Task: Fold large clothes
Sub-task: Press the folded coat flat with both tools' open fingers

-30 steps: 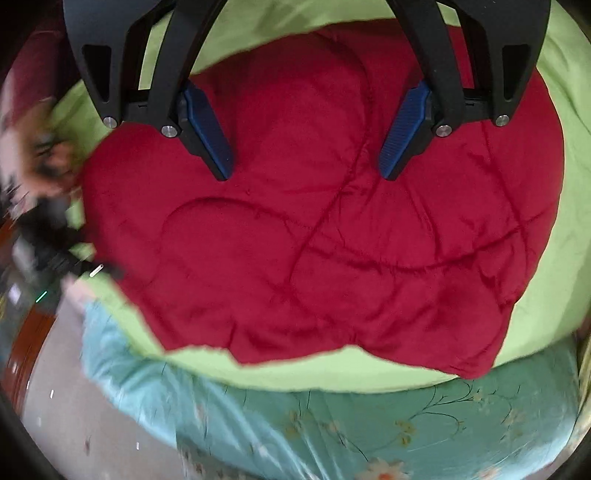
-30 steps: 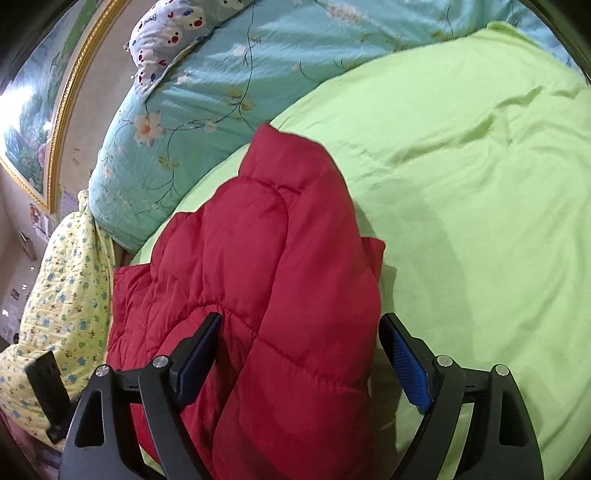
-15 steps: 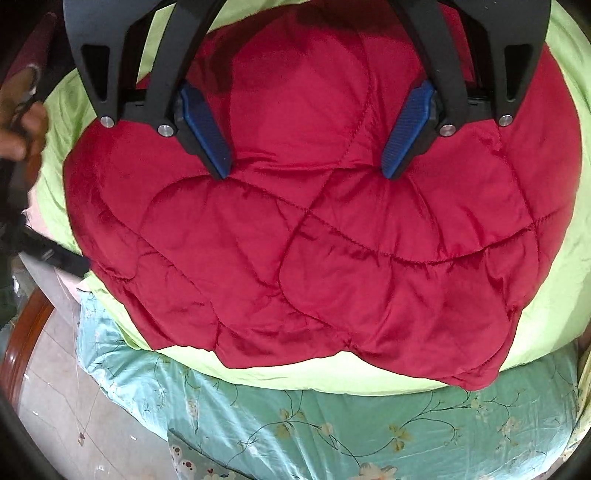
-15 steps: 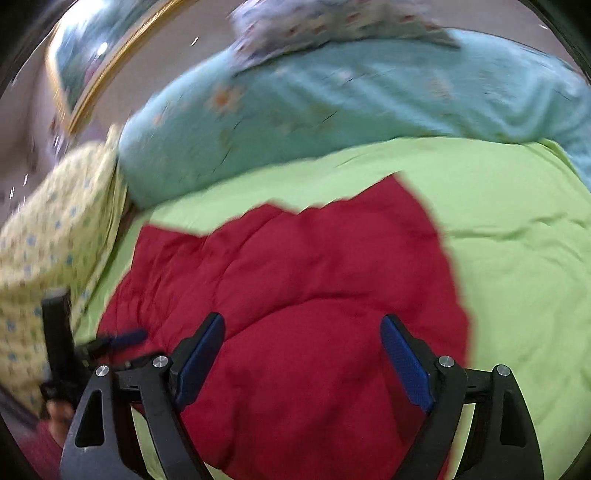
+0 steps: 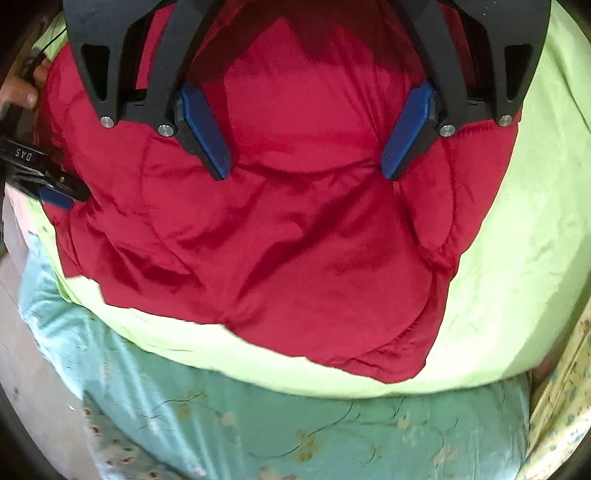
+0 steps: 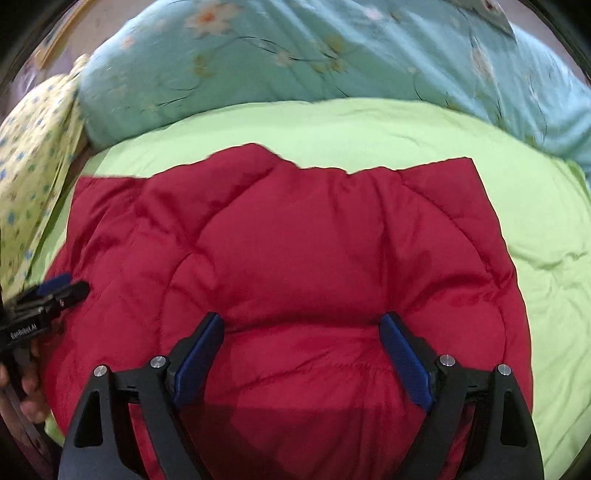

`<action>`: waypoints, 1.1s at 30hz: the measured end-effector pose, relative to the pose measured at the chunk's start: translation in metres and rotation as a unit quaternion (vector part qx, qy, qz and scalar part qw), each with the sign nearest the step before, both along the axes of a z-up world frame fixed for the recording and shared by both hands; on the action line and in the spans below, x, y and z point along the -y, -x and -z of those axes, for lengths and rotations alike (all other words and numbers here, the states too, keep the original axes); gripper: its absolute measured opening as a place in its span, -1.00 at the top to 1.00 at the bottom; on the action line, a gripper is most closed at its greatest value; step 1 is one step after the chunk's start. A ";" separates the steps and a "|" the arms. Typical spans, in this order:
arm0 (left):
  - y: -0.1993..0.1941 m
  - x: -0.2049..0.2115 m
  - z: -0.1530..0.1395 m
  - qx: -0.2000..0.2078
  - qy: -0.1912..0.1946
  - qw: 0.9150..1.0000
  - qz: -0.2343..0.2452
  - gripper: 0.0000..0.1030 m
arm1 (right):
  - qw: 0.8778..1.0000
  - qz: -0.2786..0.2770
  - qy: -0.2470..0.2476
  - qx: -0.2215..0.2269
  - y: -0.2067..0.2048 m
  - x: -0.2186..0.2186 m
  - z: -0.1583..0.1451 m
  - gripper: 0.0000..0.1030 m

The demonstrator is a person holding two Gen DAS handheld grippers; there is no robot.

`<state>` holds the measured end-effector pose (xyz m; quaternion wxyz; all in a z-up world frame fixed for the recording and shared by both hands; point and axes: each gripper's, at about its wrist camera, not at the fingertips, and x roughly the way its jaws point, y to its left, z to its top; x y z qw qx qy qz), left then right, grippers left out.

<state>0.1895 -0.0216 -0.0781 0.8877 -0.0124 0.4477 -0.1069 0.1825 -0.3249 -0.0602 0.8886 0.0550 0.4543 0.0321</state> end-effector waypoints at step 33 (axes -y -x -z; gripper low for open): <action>-0.014 0.005 0.013 0.005 -0.030 0.999 -0.011 -0.67 | 0.997 0.048 -0.026 0.062 0.055 -0.009 -0.027 -0.72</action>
